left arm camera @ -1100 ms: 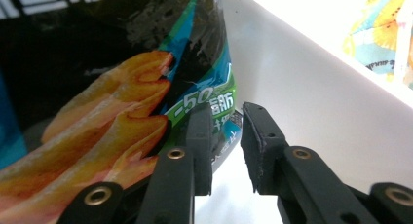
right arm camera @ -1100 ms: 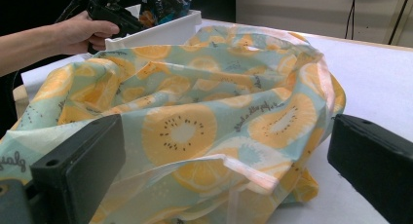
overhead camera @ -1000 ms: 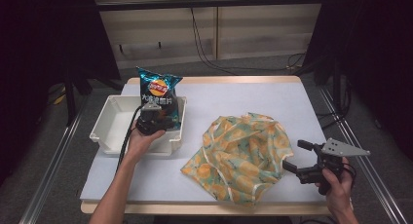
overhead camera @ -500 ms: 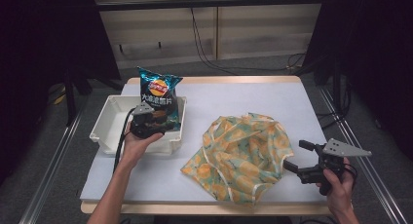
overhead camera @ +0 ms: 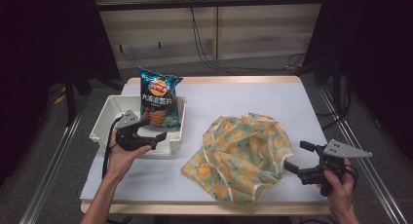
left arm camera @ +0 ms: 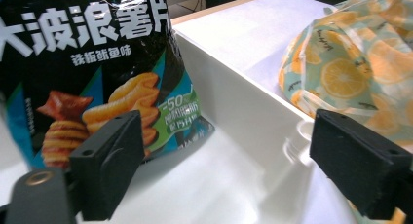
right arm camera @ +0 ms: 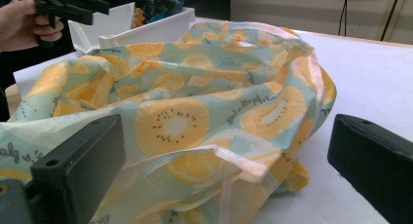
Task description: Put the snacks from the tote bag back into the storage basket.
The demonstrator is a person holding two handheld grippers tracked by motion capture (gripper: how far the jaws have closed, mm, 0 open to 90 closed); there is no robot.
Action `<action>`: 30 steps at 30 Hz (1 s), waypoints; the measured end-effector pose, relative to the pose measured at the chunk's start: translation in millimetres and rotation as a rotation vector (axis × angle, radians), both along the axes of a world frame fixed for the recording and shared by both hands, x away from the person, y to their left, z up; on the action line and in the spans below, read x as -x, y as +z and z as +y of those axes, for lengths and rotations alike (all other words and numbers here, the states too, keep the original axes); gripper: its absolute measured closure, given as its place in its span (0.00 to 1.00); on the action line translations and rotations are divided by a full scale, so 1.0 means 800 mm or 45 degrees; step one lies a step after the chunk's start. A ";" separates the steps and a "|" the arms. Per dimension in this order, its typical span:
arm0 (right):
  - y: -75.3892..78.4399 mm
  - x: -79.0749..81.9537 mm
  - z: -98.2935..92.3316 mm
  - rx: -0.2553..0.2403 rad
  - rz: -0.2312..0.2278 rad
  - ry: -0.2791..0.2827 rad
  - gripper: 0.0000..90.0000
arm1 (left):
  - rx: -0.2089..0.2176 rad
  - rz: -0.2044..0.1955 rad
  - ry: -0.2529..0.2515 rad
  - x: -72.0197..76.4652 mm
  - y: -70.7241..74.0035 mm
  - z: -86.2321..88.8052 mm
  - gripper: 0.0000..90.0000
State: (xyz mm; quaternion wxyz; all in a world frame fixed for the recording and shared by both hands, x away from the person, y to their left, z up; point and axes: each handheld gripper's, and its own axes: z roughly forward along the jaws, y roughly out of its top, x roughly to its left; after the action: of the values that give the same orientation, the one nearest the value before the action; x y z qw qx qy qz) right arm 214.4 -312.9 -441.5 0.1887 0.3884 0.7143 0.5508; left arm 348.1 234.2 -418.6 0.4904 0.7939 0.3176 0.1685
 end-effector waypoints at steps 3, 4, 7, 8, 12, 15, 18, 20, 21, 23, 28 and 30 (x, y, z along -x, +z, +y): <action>0.000 0.001 0.000 0.003 0.000 0.002 0.00 | 0.005 -0.005 0.022 0.009 0.002 0.004 0.09; -0.001 0.001 0.000 0.004 0.000 0.003 0.00 | 0.001 -0.022 0.040 0.019 0.004 0.009 0.09; -0.002 0.001 0.000 0.012 0.003 0.000 0.00 | 0.029 -0.020 0.067 0.031 0.006 0.015 0.08; -0.002 0.002 0.000 0.007 0.002 0.001 0.00 | 0.033 -0.030 0.066 0.035 0.007 0.017 0.07; -0.002 0.003 -0.001 0.013 0.003 -0.001 0.00 | 0.045 -0.042 0.081 0.053 0.009 0.022 0.06; -0.003 0.004 -0.002 0.026 0.003 -0.005 0.00 | 0.041 -0.053 0.086 0.067 0.005 0.024 0.06; -0.004 0.005 -0.003 0.029 0.004 -0.010 0.00 | 0.056 -0.049 0.099 0.081 0.000 0.027 0.04; -0.005 0.005 -0.003 0.031 0.004 -0.012 0.00 | 0.102 -0.027 0.101 0.089 -0.006 0.031 0.04; -0.005 0.005 -0.003 0.031 0.004 -0.012 0.00 | 0.102 -0.027 0.101 0.089 -0.006 0.031 0.04; -0.005 0.007 -0.003 0.026 0.012 -0.018 0.00 | 0.087 -0.038 0.129 0.098 -0.011 0.034 0.04; -0.008 0.009 -0.005 0.038 0.015 -0.020 0.00 | 0.094 -0.049 0.201 0.122 -0.021 0.043 0.04; -0.008 0.009 -0.006 0.038 0.014 -0.022 0.00 | 0.100 -0.051 0.203 0.129 -0.024 0.047 0.04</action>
State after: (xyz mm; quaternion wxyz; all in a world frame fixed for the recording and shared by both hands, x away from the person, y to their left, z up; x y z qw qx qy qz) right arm 207.4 -317.4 -448.0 0.1954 0.3947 0.7201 0.5362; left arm 244.7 272.2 -438.1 0.5126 0.7426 0.3763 0.2103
